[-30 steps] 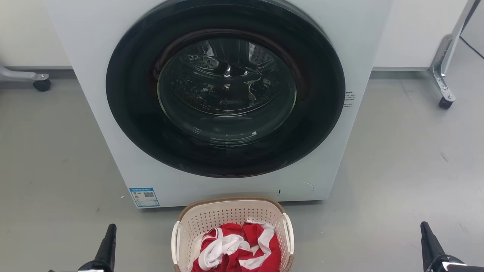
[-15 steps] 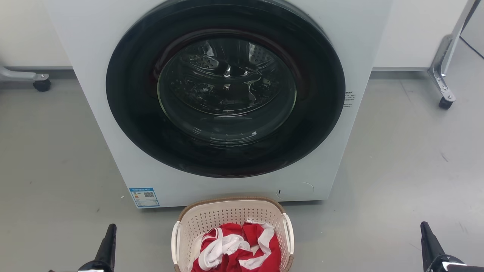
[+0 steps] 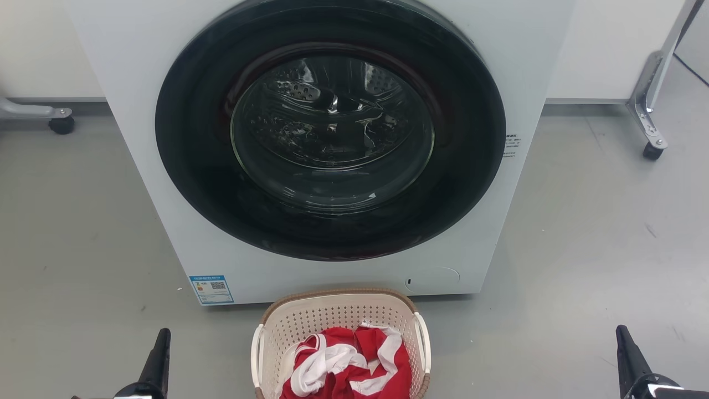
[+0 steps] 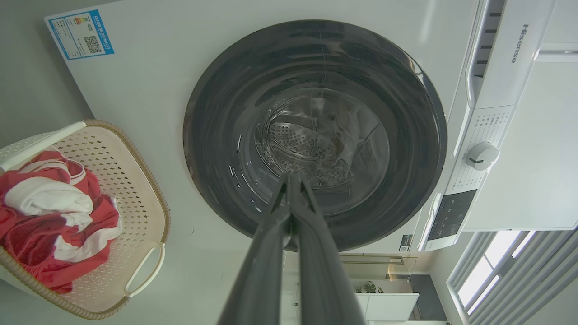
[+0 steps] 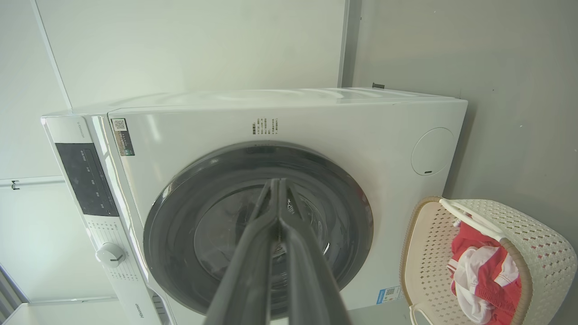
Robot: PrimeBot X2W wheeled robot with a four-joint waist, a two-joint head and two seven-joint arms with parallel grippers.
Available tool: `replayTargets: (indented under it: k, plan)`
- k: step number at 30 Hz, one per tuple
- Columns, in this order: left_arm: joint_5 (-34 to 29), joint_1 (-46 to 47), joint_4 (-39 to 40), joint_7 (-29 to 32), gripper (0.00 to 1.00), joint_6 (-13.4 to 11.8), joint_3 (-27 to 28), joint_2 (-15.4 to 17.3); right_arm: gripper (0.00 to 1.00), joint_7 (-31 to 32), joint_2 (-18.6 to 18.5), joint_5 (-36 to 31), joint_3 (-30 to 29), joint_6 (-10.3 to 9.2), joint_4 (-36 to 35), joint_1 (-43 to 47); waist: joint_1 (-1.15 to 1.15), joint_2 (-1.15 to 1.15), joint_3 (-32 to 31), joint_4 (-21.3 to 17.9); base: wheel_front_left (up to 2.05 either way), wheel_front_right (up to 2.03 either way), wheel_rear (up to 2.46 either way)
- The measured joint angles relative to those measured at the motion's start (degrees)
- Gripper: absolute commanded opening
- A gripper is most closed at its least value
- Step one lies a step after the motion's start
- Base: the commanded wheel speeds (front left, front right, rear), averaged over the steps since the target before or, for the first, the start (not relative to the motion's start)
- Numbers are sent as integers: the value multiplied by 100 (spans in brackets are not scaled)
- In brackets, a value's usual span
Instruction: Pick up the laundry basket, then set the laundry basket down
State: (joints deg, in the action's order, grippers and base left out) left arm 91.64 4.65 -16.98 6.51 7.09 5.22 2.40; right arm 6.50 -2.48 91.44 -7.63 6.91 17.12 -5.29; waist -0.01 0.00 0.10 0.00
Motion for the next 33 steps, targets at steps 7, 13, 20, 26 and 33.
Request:
replayTargets:
  k: [7, 13, 20, 26, 33]
  plan:
    - [0, 0, 0, 0, 0, 0, 0, 0, 0, -1, 0, 0, 0, 0, 0, 0, 0, 0, 0, 0, 0, 0, 0]
    - [1, 0, 0, 0, 0, 0, 0, 0, 0, -1, 0, 0, 0, 0, 0, 0, 0, 0, 0, 0, 0, 0, 0]
    - [1, 0, 0, 0, 0, 0, 0, 0, 0, -1, 0, 1, 0, 0, 0, 0, 0, 0, 0, 0, 0, 0, 0]
    - [5, 0, 0, 0, 0, 0, 0, 0, 0, -1, 0, 1, 0, 0, -1, 0, 0, 0, 0, 0, 0, 0, 0]
    - [5, 0, 1, 0, 0, 0, 0, 0, 0, -1, 0, 1, 0, 0, -1, 0, 0, 0, 0, 0, 0, 0, 0]
